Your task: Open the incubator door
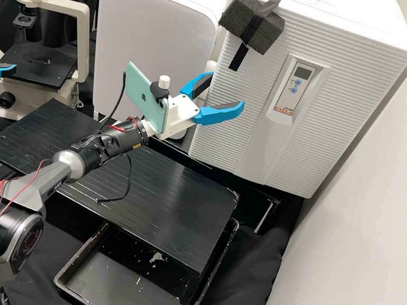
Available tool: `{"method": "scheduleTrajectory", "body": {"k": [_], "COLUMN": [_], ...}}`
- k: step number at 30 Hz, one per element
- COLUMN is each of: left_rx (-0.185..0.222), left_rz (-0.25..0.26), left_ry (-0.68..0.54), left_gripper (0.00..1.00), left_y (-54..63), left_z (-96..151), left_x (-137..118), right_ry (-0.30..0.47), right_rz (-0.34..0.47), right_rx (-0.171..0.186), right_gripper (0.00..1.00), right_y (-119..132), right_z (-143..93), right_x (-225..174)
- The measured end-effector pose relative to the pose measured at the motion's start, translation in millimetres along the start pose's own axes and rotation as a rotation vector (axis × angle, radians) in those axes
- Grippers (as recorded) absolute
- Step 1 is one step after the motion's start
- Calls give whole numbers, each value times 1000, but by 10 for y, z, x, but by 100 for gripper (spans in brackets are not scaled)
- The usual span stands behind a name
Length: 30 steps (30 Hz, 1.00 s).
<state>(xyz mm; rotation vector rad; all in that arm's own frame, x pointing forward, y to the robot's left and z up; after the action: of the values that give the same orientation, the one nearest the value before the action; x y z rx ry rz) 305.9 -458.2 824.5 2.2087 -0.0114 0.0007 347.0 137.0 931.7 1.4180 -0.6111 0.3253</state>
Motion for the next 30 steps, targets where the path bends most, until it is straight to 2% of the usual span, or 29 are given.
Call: {"method": "scheduleTrajectory", "body": {"k": [6,11,30], "left_rx": [0,0,0], "left_rz": [0,0,0], "left_ry": [0,0,0], "left_gripper": [100,100,100], "left_y": [0,0,0], "left_z": [0,0,0], "left_x": [0,0,0], "right_ry": [12,15,42], "right_rz": [-26,-46,-69], "right_rx": [-5,17,-4], "right_gripper": [0,0,0], "right_y": [22,53,39], "right_z": [37,63,49], "right_x": [-44,-42,-35]}}
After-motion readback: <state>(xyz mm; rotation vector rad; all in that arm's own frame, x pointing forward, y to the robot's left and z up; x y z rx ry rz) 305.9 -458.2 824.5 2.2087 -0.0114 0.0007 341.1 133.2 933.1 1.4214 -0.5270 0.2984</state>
